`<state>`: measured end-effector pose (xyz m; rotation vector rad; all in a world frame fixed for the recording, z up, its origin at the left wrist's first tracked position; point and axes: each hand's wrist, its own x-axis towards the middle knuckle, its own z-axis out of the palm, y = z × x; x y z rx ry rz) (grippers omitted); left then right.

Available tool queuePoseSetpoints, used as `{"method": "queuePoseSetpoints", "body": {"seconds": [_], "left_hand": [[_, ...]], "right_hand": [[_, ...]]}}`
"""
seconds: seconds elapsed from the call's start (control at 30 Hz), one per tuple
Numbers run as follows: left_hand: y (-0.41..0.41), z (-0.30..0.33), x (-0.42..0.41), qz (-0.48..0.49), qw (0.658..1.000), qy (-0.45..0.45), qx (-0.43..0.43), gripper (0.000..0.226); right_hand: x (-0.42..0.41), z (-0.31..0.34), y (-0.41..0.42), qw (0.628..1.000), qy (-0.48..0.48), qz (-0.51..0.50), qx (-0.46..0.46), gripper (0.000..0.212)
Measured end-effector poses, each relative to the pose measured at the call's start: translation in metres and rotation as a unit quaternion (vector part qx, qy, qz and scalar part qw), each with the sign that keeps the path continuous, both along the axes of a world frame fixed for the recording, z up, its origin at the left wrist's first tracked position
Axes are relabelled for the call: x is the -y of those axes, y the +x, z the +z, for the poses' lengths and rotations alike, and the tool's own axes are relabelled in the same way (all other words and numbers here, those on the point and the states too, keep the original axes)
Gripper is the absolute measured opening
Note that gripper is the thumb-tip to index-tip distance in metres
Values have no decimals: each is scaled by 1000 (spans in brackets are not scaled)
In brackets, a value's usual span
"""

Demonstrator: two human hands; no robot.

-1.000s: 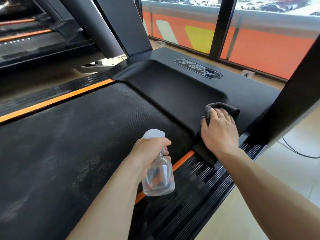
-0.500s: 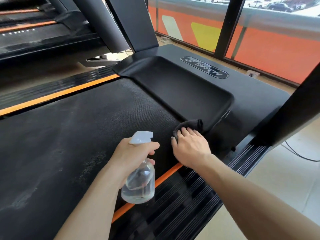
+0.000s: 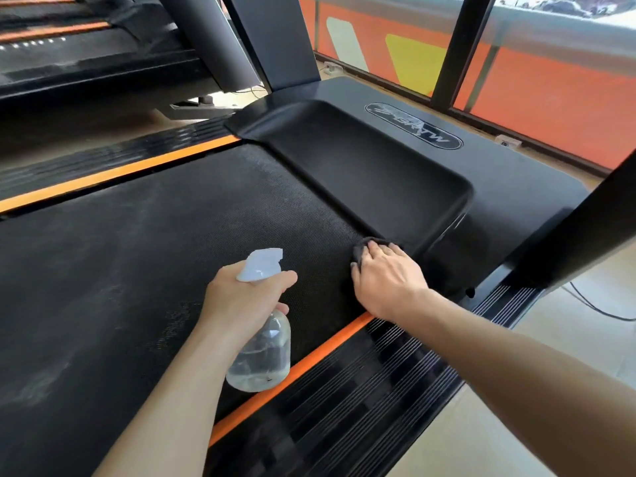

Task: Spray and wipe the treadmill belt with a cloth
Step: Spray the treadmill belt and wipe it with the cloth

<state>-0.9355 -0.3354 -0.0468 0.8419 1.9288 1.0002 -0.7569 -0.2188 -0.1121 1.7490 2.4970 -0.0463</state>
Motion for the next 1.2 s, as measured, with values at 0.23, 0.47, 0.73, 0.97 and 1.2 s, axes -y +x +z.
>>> {"method": "queuePoseSetpoints", "body": {"seconds": [0.23, 0.47, 0.73, 0.97, 1.2], "left_hand": [[13, -1, -9, 10, 1000, 1, 20, 30], [10, 18, 4, -4, 998, -51, 43, 19], [-4, 23, 41, 83, 988, -89, 98, 7], [-23, 16, 77, 116, 983, -84, 112, 10], [-8, 19, 105, 121, 983, -59, 128, 13]], "right_hand": [[87, -7, -13, 981, 0, 170, -96, 57], [-3, -4, -10, 998, -15, 57, -6, 59], [109, -6, -44, 970, -67, 198, -127, 59], [13, -19, -17, 997, 22, 23, -68, 57], [139, -12, -49, 967, -41, 212, -135, 58]]}}
